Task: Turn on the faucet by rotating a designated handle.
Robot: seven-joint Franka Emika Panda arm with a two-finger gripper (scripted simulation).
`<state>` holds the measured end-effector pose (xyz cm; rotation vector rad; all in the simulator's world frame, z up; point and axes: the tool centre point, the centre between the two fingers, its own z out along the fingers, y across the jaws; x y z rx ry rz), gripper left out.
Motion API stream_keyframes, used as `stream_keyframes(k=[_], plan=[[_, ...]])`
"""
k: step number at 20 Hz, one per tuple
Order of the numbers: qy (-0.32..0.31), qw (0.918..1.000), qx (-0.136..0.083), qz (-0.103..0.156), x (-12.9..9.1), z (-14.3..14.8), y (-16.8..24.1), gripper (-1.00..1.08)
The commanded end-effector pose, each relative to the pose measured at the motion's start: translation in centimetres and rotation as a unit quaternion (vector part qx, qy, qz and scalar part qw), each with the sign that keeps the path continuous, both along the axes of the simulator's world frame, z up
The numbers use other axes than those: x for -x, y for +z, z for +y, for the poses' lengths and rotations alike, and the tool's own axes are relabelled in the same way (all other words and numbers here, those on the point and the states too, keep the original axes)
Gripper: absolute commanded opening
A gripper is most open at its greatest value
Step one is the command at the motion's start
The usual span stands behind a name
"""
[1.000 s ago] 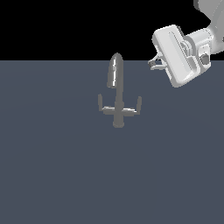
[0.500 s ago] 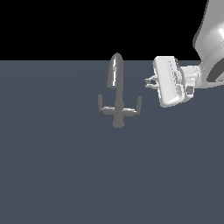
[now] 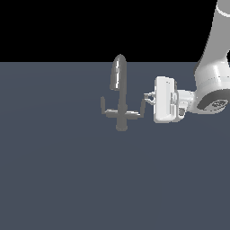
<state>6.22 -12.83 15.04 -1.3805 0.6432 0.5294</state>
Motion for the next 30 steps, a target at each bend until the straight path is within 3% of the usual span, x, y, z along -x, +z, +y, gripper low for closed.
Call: stream_keyframes(k=[1,6,13,30], plan=[[-0.007,0.9998,-0.016,0.005,-0.4,0.3,-0.8,-1.00],[-0.014,0.9993,-0.033,0.012,-0.8,0.6,-1.8,-1.00],[-0.015,0.9992,-0.036,0.013,-0.8,0.7,-2.0,-1.00],[-0.015,0.9992,-0.036,0.013,2.7,1.5,-0.7,-1.00]])
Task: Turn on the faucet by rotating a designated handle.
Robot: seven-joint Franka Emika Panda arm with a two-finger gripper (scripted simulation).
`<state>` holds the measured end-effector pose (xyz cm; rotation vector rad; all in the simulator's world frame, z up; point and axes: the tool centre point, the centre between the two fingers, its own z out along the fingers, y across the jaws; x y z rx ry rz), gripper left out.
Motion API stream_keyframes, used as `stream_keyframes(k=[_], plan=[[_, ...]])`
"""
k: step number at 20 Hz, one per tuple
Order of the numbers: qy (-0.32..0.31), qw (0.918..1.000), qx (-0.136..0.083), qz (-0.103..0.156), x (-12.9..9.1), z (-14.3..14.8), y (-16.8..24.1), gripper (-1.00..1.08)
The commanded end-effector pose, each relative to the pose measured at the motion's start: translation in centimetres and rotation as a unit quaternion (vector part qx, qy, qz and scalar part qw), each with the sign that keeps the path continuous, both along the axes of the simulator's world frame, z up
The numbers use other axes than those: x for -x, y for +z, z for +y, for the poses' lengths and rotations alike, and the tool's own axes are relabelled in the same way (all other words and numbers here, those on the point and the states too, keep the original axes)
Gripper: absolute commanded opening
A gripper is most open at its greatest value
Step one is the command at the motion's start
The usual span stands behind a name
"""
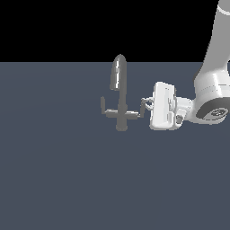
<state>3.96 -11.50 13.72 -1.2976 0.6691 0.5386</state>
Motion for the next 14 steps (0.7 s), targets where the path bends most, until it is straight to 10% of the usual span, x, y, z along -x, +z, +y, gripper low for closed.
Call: stream_keyframes(k=[1,14], plan=[[0.004,1.0000,-0.002,-0.002,0.7,0.2,0.7,-1.00],[0.002,1.0000,-0.001,-0.001,3.7,0.8,-0.5,-1.00]])
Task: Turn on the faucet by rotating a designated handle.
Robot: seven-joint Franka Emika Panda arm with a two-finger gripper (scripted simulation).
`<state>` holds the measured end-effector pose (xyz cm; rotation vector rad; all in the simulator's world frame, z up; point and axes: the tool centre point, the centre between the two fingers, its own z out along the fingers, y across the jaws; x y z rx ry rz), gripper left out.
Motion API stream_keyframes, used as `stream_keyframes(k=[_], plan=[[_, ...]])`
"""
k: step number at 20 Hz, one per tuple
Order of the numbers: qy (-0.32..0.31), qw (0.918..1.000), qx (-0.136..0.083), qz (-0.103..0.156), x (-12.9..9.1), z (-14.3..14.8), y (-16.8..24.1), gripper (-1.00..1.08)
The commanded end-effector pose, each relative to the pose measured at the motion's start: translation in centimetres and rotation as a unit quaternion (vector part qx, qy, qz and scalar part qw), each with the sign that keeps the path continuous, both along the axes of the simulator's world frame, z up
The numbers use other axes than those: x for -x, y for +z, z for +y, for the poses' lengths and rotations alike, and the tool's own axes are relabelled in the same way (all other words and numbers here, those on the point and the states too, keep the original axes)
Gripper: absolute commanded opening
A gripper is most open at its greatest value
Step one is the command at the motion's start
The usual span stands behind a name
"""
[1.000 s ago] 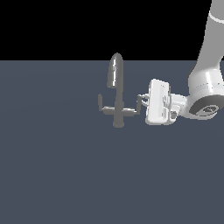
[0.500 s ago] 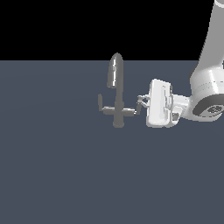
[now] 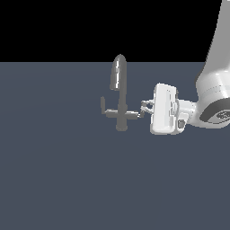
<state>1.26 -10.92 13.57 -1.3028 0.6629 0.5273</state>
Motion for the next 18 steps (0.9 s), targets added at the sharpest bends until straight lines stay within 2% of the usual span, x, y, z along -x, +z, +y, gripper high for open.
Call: stream_keyframes(k=[1,7,8,18], plan=[[0.004,1.0000,-0.004,0.004,1.3,0.3,-0.4,-1.00],[0.005,1.0000,-0.004,0.004,3.0,0.6,-0.9,-1.00],[-0.006,0.9999,0.008,-0.013,1.1,0.2,-0.4,-1.00],[0.005,1.0000,-0.004,0.003,4.9,1.0,-5.8,-1.00]])
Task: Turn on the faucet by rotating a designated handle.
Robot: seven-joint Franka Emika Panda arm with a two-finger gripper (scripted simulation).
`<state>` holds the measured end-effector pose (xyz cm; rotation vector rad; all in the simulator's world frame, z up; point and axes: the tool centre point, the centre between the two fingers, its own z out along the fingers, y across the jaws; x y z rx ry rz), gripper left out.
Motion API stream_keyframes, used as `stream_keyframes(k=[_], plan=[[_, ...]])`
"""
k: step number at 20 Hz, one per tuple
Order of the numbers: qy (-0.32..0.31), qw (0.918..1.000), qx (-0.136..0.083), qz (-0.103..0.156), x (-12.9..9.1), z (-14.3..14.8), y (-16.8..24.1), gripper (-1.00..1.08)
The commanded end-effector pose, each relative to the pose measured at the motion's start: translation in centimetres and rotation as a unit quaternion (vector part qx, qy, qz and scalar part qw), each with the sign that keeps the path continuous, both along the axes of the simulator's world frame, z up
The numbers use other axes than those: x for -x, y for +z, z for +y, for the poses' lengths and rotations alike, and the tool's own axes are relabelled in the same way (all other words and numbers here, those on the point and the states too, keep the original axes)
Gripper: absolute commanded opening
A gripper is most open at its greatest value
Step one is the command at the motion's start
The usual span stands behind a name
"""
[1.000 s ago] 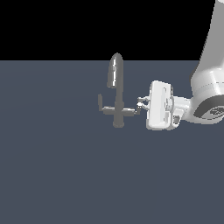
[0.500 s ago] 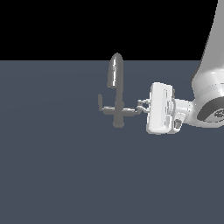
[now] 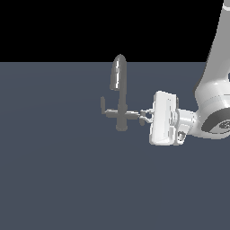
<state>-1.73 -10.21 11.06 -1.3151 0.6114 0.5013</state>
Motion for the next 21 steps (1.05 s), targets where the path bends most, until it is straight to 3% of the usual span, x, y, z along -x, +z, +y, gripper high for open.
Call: stream_keyframes(k=[1,2,21], plan=[[-0.005,0.9998,0.007,-0.019,-1.7,-0.3,1.2,-1.00],[-0.005,0.9996,0.008,-0.026,-1.6,-0.4,1.9,-1.00],[-0.001,0.9996,-0.003,0.028,-0.4,-0.2,-7.7,-1.00]])
